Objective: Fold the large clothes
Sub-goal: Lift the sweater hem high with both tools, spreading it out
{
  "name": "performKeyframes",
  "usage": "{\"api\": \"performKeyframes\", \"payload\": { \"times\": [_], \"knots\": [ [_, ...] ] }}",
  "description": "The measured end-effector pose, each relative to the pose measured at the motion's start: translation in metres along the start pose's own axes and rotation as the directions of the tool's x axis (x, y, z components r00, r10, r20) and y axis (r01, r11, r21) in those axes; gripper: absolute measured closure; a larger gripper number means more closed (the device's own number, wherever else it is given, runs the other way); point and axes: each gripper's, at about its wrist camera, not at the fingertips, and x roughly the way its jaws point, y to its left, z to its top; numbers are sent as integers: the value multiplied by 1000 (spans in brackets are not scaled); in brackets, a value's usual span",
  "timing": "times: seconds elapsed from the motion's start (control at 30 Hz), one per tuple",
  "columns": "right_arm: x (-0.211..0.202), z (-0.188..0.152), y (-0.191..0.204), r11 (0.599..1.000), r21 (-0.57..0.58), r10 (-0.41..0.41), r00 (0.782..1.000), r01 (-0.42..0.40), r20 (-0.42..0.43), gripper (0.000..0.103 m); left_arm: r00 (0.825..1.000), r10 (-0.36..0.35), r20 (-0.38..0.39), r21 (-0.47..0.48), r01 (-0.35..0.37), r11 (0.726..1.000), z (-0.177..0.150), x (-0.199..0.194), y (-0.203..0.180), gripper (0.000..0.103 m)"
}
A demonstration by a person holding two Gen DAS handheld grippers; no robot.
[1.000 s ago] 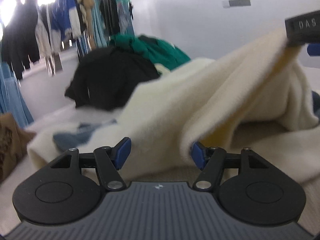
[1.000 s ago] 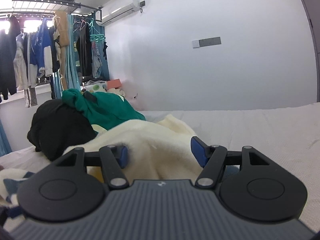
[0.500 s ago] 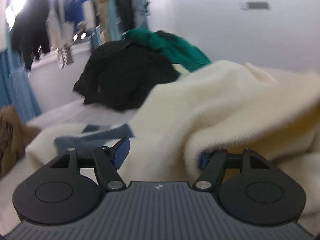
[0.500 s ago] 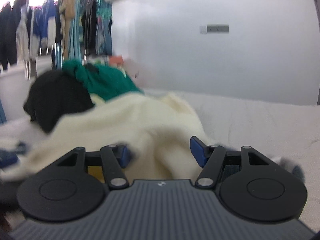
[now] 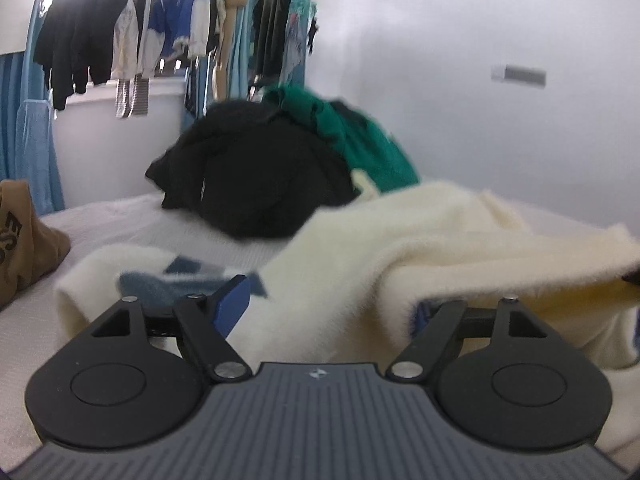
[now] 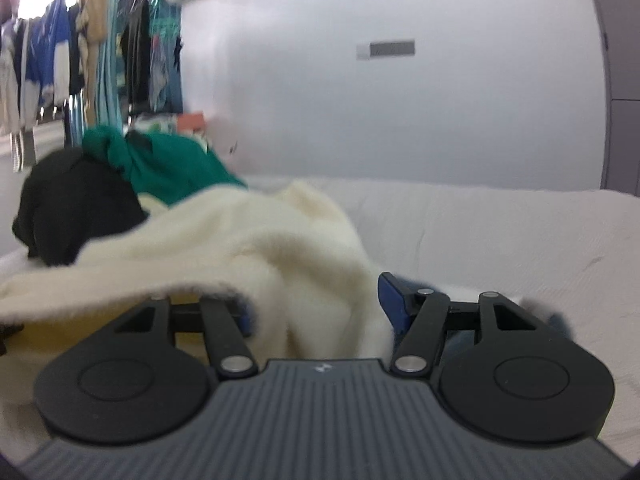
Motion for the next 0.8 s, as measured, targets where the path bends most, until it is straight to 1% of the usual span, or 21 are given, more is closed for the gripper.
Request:
{"api": "performKeyframes", "payload": {
  "times": [0.1, 0.17, 0.3, 0.4, 0.5, 0.57, 0.67, 0.73, 0.8],
  "knots": [
    [-20, 10, -6, 1000, 21, -4, 999, 3, 40, 42, 997, -29, 67, -7, 30, 1000, 10, -24, 5, 20],
    [-34, 20, -7, 1000, 14, -1, 997, 0, 79, 42, 993, -48, 110, -18, 51, 999, 19, -43, 9, 20],
    [-64, 47, -6, 1000, -21, 19, 989, -16, 148, 42, 978, -81, 191, -30, 88, 996, 45, -76, 18, 20],
    [-89, 77, -8, 999, -37, 45, 982, -38, 184, 42, 963, -104, 248, -14, 110, 994, 74, -100, 23, 20],
    [-110, 113, -6, 996, -72, 61, 971, -45, 230, 42, 942, -144, 303, 0, 151, 988, 113, -123, 29, 20],
    [-125, 141, -5, 994, -97, 67, 962, -43, 265, 42, 927, -164, 337, 18, 168, 986, 144, -139, 31, 20],
    [-147, 186, -6, 993, -102, 91, 950, -63, 300, 42, 904, -205, 375, 31, 209, 978, 192, -164, 35, 20],
    [-166, 214, -5, 992, -109, 102, 937, -69, 335, 42, 891, -237, 388, 34, 244, 969, 230, -183, 38, 20],
    [-186, 242, -2, 989, -128, 114, 920, -70, 376, 42, 880, -256, 401, 51, 257, 965, 269, -201, 41, 20]
  ]
}}
